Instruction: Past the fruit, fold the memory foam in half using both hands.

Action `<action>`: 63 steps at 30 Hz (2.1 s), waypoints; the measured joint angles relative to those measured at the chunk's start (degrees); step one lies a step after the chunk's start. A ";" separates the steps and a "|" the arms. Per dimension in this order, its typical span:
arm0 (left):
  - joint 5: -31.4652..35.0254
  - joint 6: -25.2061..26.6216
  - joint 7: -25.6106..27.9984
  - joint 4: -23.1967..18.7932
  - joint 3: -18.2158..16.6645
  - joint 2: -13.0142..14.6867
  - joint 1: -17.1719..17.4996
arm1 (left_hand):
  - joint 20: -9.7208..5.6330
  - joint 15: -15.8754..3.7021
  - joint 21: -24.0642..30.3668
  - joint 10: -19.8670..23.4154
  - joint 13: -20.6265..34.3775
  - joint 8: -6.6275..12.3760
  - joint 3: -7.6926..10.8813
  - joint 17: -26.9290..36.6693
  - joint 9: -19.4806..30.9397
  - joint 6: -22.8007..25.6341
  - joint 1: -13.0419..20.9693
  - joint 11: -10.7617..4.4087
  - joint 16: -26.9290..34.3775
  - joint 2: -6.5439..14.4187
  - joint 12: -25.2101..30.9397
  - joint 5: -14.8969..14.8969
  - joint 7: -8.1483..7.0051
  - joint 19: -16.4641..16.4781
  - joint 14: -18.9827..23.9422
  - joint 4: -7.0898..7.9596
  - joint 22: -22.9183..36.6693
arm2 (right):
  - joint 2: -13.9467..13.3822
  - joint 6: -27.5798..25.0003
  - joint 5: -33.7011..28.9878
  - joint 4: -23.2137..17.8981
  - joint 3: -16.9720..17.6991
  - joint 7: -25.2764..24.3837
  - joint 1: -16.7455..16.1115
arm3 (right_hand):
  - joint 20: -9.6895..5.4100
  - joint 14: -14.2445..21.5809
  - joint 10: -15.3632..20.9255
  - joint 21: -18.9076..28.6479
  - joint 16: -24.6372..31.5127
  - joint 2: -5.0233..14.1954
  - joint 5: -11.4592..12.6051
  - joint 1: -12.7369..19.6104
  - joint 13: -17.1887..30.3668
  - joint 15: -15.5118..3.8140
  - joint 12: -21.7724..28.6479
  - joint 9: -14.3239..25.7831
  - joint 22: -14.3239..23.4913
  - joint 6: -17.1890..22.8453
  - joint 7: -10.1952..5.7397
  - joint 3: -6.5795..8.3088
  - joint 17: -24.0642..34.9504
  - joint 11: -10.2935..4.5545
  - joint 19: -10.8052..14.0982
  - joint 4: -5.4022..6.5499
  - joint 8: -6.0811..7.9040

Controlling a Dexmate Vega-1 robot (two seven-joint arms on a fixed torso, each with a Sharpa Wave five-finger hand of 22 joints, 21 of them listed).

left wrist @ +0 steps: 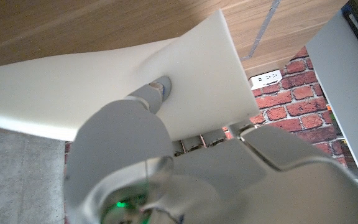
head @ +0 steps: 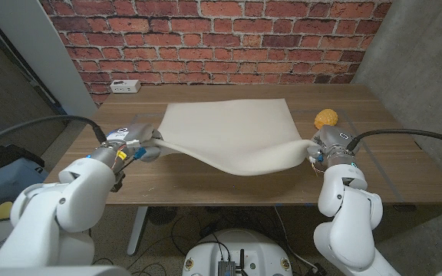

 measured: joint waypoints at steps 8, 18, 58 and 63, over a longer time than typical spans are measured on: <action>-9.44 1.07 -14.89 -1.49 -5.47 2.78 -4.52 | 0.32 -0.30 1.32 0.27 0.00 -0.94 0.01 -0.30 -0.35 -0.79 0.82 0.72 0.00 0.22 0.00 -0.01 2.04 0.74 0.91 -0.49 0.00 | 4.86 6.26 -1.84 -1.98 4.37 2.10 -3.61 | 0.02 -0.21 0.00 0.44 -0.37 0.32 0.02 0.31 -0.02 0.21 -0.34 -0.05 -0.19 0.00 0.00 0.00 0.08 0.00 0.02 0.00 -0.27; -25.97 1.87 -24.45 -0.08 -12.10 7.48 -8.19 | 0.73 -0.31 2.74 0.62 0.00 -1.83 0.48 -0.42 0.05 -1.31 0.81 1.21 -0.95 0.24 0.00 -0.43 3.16 1.14 0.91 -0.62 -0.40 | 9.68 11.43 -3.04 -4.40 8.67 3.17 -6.79 | -0.30 -0.71 -0.61 0.44 -0.99 0.47 0.02 0.47 0.26 0.32 -0.46 0.02 -0.28 -0.11 -0.11 -0.28 0.33 -0.61 -0.31 0.20 -0.44; -70.95 -15.45 5.74 18.39 -30.76 -1.13 -3.90 | 0.72 -0.62 4.26 1.22 0.05 -2.45 1.84 -0.69 0.65 -0.59 0.25 1.81 -1.58 0.00 0.00 -0.55 3.46 0.71 1.67 -1.51 -1.59 | -2.73 28.82 59.33 5.73 22.35 -36.16 -0.22 | 2.93 -0.45 0.65 0.89 -2.10 1.00 1.08 1.00 0.36 0.29 -0.16 1.00 -0.26 -0.07 -0.07 -1.35 1.22 1.25 -0.22 -0.25 0.18; -74.79 -16.07 10.34 21.42 -29.52 -1.04 -3.82 | 0.72 -0.72 4.66 1.22 0.05 -2.54 1.84 -0.69 0.59 -0.58 0.26 1.82 -1.61 0.00 0.00 -0.88 3.46 0.71 1.94 -1.52 -1.59 | -4.85 30.61 62.24 8.79 20.89 -40.71 2.34 | 3.23 -0.37 0.65 0.89 -2.49 1.00 1.09 1.00 0.09 0.21 -0.16 0.84 -0.26 -0.07 -0.07 -1.37 1.10 1.24 0.09 -0.27 0.18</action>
